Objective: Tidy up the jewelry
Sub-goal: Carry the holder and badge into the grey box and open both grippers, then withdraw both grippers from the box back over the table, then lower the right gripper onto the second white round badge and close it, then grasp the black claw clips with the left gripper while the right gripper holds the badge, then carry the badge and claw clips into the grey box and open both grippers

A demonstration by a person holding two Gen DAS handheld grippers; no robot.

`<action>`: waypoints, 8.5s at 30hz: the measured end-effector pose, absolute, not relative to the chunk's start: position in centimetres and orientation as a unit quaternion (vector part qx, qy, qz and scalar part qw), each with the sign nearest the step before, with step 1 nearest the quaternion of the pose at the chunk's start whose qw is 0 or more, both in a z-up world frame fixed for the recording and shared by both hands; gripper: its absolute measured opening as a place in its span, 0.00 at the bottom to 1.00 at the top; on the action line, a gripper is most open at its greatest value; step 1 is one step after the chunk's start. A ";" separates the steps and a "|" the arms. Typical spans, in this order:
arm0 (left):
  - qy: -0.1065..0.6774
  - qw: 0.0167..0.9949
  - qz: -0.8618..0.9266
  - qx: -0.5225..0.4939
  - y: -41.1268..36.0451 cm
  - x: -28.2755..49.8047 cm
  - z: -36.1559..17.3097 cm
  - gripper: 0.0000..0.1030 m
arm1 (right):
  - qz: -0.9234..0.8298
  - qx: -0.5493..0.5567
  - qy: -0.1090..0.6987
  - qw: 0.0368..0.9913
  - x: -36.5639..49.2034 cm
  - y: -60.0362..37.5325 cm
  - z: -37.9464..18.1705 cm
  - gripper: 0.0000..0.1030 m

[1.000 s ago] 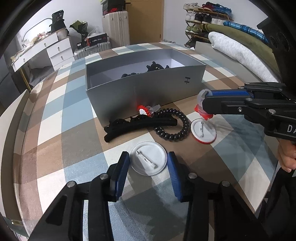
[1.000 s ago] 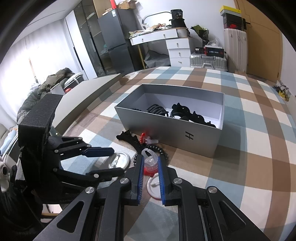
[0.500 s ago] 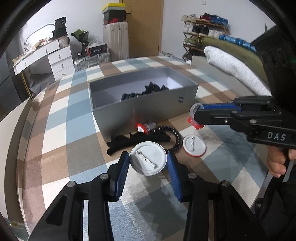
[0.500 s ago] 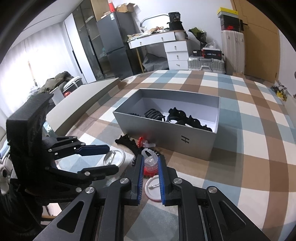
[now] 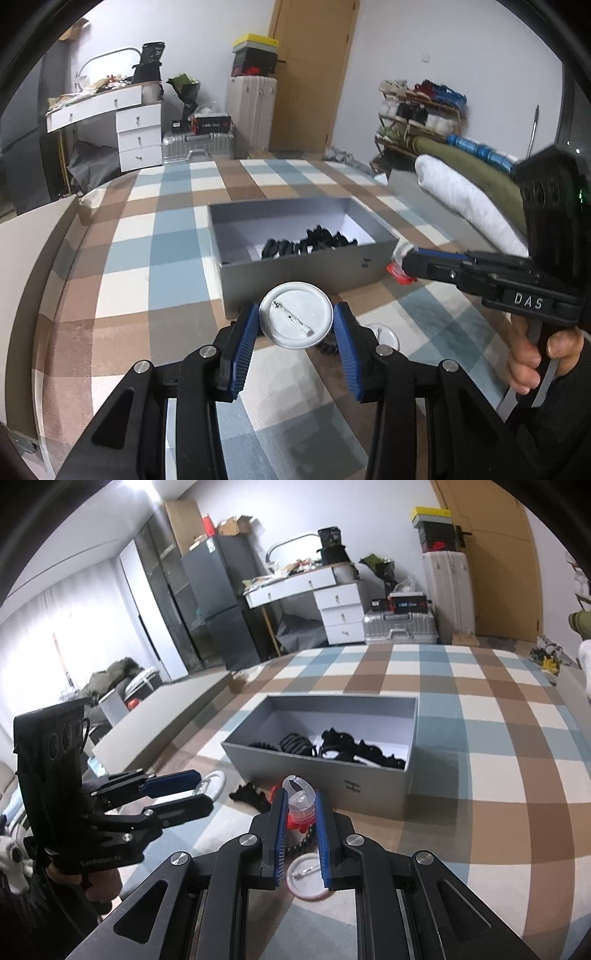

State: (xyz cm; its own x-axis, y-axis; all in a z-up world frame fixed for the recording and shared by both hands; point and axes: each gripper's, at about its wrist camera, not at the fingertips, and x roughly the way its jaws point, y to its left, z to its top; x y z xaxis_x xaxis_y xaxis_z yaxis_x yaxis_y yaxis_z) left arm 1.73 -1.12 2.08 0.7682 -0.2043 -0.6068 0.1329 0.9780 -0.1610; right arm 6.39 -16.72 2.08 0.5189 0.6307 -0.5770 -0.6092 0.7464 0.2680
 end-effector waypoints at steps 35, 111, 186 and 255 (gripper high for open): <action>0.290 0.955 -0.021 -0.055 -0.1 6.9 4.4 0.35 | 0.325 0.055 0.330 0.884 11.5 -17.0 4.4 0.14; 0.367 0.929 0.017 -0.037 0.4 3.2 1.3 0.99 | 0.305 -0.121 0.409 0.851 7.2 -13.7 0.3 0.99; 0.425 0.900 -0.048 -0.081 -2.1 4.7 -1.6 0.99 | 0.325 -0.095 0.390 0.856 7.4 -15.7 1.3 0.39; 0.304 0.951 -0.025 -0.048 -1.3 6.1 3.7 0.89 | 0.315 0.019 0.321 0.893 9.9 -18.0 4.5 0.40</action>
State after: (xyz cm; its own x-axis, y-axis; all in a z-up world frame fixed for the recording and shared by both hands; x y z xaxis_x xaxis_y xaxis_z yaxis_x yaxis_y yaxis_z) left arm 6.14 -1.28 3.66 0.8135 -0.0769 -0.5764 0.0182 0.9941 -0.1070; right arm 9.87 -18.01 4.50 0.5964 0.5743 -0.5608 -0.5502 0.8012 0.2354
